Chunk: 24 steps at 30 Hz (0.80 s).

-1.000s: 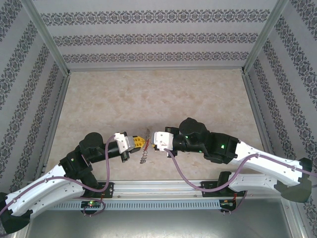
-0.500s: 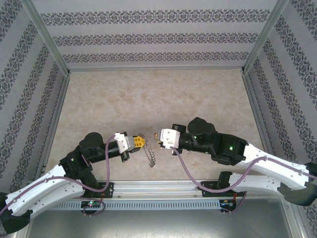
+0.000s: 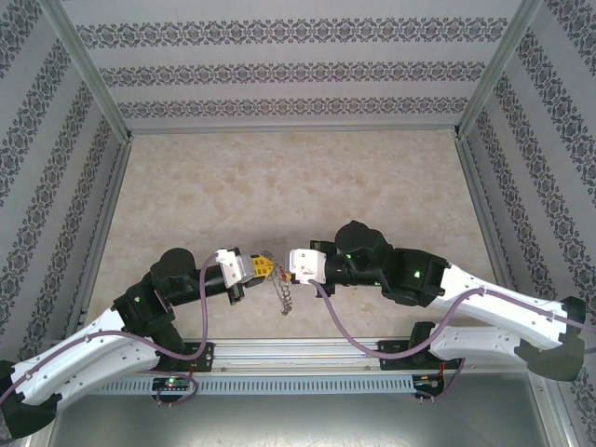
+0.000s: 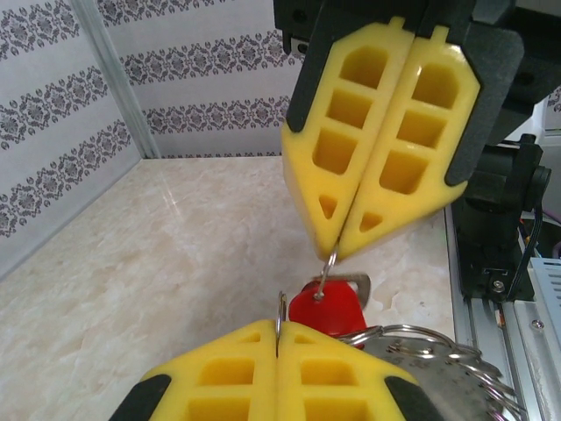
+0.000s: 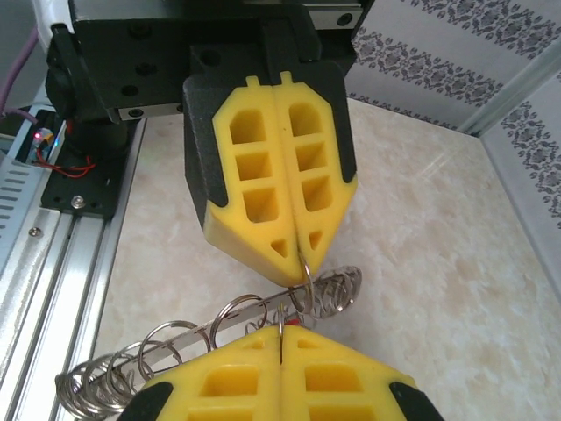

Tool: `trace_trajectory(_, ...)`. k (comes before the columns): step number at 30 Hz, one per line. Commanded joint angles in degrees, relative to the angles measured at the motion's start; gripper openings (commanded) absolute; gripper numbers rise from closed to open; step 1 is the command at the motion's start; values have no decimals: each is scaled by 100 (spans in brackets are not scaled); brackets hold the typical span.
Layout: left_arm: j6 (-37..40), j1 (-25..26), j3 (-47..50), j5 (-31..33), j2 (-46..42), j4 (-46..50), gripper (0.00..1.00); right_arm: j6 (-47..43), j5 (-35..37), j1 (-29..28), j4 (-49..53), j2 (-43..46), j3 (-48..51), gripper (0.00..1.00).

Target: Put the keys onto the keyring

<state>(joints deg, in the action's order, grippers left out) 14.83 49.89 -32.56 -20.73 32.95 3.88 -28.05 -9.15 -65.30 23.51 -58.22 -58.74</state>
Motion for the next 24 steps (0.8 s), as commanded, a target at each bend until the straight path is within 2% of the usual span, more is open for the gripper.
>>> trace_trajectory(1, 90, 91, -117, -27, -69, -136, 0, 176, -233, 83, -151, -21, -155, 0)
trace_trajectory(24, 81, 100, -86, -45, -105, -164, 0, 291, -96, 184, -356, -60, -124, 0)
